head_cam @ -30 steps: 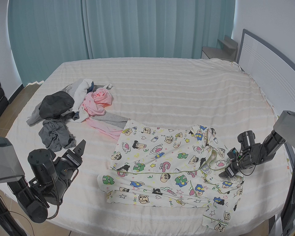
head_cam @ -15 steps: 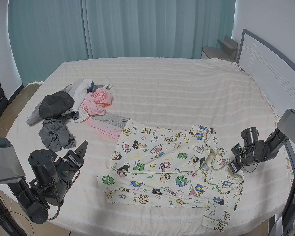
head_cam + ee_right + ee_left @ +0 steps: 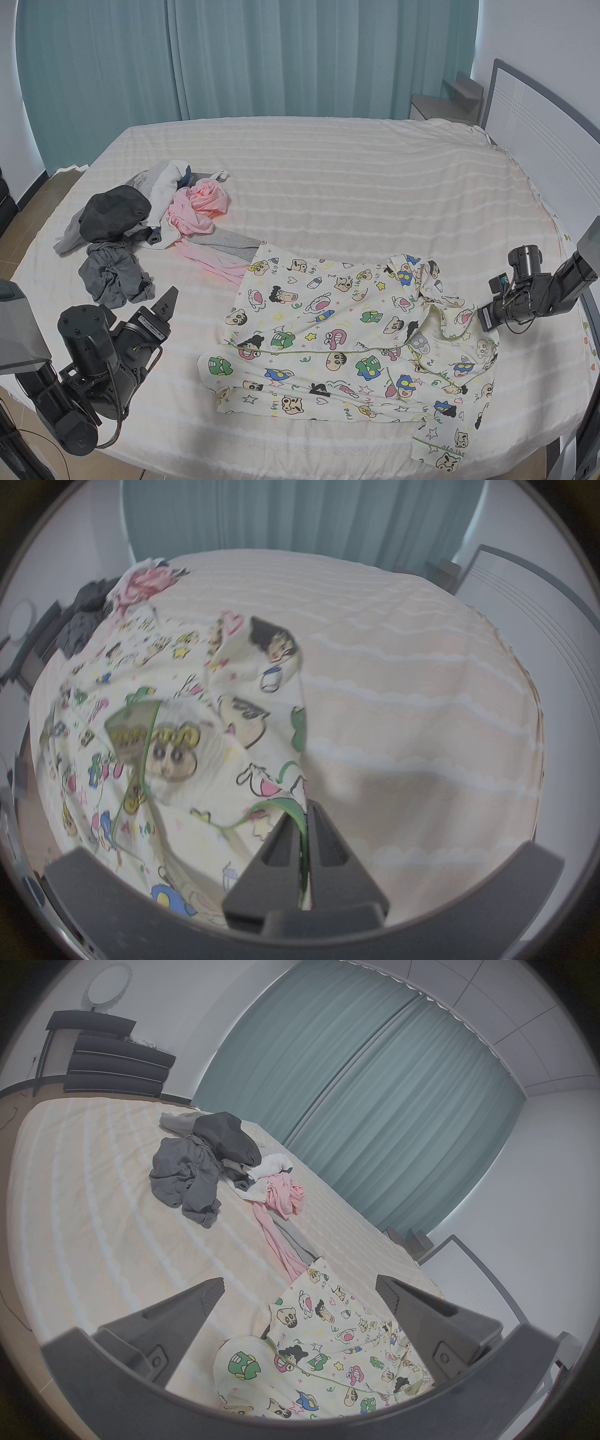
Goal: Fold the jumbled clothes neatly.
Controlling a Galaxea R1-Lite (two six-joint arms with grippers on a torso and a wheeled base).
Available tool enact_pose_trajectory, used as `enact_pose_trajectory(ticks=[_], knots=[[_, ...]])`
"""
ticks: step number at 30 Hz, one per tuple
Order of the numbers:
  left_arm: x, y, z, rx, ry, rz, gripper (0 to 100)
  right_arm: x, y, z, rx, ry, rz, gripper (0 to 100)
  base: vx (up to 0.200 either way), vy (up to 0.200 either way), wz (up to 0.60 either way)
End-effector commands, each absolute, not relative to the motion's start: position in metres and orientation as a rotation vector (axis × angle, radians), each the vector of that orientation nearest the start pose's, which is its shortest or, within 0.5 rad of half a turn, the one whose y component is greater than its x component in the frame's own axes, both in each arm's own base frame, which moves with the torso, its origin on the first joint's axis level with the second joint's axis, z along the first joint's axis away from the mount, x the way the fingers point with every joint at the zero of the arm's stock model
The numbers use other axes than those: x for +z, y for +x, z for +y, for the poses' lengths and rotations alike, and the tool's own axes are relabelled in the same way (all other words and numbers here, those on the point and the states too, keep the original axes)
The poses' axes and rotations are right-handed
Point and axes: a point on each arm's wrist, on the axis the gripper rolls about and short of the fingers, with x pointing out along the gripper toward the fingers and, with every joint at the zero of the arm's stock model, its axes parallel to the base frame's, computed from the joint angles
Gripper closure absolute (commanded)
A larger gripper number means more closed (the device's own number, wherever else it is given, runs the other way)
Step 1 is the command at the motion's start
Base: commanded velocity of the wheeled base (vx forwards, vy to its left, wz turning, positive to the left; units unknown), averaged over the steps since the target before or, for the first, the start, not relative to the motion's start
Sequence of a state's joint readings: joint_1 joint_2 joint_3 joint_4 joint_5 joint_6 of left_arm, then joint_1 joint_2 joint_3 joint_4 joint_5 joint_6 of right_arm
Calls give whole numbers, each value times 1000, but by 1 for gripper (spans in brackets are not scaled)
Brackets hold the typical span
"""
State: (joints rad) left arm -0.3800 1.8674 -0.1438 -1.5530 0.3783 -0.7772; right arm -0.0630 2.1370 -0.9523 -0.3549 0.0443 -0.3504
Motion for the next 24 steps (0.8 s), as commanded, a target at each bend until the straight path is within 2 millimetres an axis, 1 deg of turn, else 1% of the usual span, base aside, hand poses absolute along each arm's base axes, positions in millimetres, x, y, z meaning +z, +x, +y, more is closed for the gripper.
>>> enact_pose_trajectory(ticks=[1,3,7,14,16,21,24], knots=[[88,221,-80,53,-720,134,0,54,376,-30,78,-232,778,100,0,0,0],[88,221,-80,53,-720,134,0,57,379,-35,49,-197,775,100,0,0,0],[88,221,-80,53,-720,134,0,53,380,-43,27,-183,783,100,0,0,0],[87,221,-80,54,-720,135,0,50,385,-67,-42,-133,778,100,0,0,0],[87,222,-80,54,-719,137,0,51,386,-72,-58,-117,772,100,0,0,0],[86,222,-80,55,-718,139,0,47,387,-81,-87,-88,780,100,0,0,0],[86,222,-80,55,-718,139,0,46,390,-83,-102,-59,773,100,0,0,0]])
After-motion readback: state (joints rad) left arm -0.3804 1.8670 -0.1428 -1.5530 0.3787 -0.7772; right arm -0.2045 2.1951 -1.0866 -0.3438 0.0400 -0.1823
